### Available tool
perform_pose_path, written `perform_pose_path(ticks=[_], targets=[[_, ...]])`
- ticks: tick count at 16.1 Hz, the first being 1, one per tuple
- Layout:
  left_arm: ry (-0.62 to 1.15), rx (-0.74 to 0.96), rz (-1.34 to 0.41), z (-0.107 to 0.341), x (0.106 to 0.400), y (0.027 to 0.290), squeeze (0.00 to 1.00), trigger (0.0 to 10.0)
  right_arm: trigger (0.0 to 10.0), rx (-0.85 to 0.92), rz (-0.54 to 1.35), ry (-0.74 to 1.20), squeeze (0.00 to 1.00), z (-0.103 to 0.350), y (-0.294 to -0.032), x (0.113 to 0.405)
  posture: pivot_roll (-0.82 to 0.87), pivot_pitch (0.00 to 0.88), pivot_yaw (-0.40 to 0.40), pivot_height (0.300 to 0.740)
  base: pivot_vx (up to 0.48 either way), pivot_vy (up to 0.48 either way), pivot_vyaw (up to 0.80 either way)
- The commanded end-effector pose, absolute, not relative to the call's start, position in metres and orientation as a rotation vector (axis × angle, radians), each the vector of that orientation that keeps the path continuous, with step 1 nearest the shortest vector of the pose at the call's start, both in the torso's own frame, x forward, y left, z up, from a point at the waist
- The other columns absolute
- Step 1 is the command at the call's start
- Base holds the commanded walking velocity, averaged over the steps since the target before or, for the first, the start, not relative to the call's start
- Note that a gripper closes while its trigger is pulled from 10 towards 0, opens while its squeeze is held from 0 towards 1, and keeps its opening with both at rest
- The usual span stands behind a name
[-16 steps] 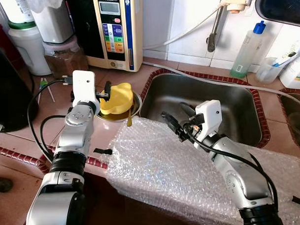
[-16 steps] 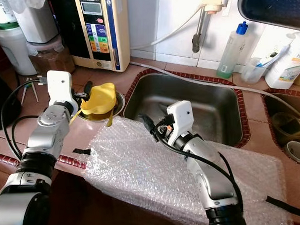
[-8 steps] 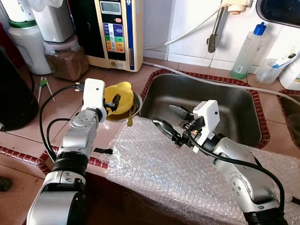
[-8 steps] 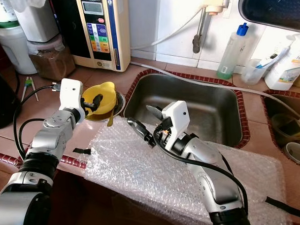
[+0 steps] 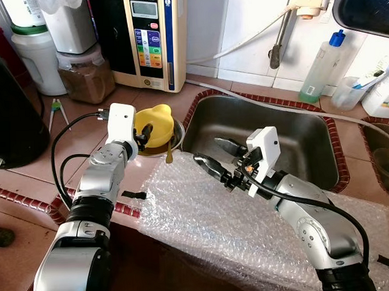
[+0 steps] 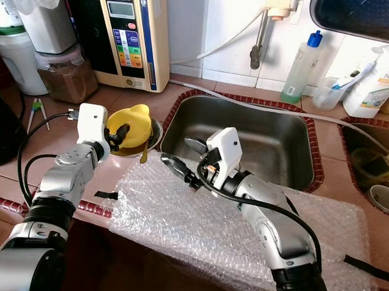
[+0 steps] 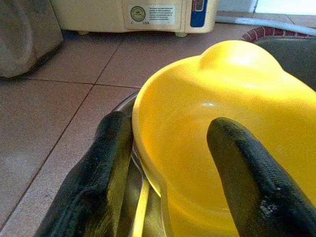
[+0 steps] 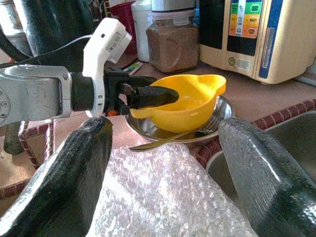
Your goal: Kitchen organization
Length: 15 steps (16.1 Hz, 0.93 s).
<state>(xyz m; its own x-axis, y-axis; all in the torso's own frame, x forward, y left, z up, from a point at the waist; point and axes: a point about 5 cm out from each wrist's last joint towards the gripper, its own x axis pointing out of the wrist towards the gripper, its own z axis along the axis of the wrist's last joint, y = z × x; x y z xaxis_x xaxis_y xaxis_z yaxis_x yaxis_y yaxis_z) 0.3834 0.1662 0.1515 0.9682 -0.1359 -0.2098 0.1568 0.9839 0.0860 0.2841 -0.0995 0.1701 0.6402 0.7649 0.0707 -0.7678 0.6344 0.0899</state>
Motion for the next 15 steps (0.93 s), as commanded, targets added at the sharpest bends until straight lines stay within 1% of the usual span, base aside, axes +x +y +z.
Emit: perform_pose_path(ticks=[1, 3, 5, 7, 9, 11, 13, 15], targets=[[0.196, 0.105, -0.136, 0.1577, 0.3857, 0.1684, 0.0, 0.0, 10.0, 0.093, 0.896, -0.058, 0.0, 0.1795, -0.0982, 0.2851, 0.01, 0.0, -0.037, 0.74, 0.0, 0.0, 0.0], [0.19, 0.021, -0.15, 0.1588, 0.3849, 0.1644, 0.0, 0.0, 10.0, 0.071, 0.903, -0.077, 0.0, 0.1817, -0.0971, 0.2852, 0.01, 0.0, -0.04, 0.74, 0.0, 0.0, 0.0], [0.19, 0.024, -0.153, 0.1586, 0.3846, 0.1629, 0.0, 0.0, 10.0, 0.061, 0.91, -0.079, 0.0, 0.1812, -0.0951, 0.2851, 0.01, 0.0, -0.042, 0.74, 0.0, 0.0, 0.0], [0.195, 0.002, -0.151, 0.1575, 0.3844, 0.1623, 0.0, 0.0, 10.0, 0.15, 0.919, -0.052, 0.0, 0.1814, -0.0933, 0.2868, 0.01, 0.0, -0.041, 0.74, 0.0, 0.0, 0.0], [0.204, -0.012, -0.154, 0.1567, 0.3843, 0.1626, 0.0, 0.0, 10.0, 0.156, 0.941, -0.032, 0.0, 0.18, -0.0926, 0.2867, 0.01, 0.0, -0.042, 0.74, 0.0, 0.0, 0.0], [0.207, -0.012, -0.16, 0.1564, 0.384, 0.1623, 0.0, 0.0, 10.0, 0.143, 0.95, -0.026, 0.0, 0.1787, -0.0927, 0.2866, 0.01, 0.0, -0.043, 0.74, 0.0, 0.0, 0.0], [0.18, -0.019, -0.14, 0.1592, 0.3841, 0.1657, 0.0, 0.0, 10.0, 0.078, 0.941, -0.043, 0.0, 0.1761, -0.0931, 0.2876, 0.02, 0.0, -0.044, 0.74, 0.0, 0.0, 0.0], [0.183, -0.023, -0.14, 0.1588, 0.3839, 0.1665, 0.0, 0.0, 10.0, 0.095, 0.939, -0.021, 0.0, 0.1742, -0.0945, 0.2895, 0.02, 0.0, -0.047, 0.74, 0.0, 0.0, 0.0]])
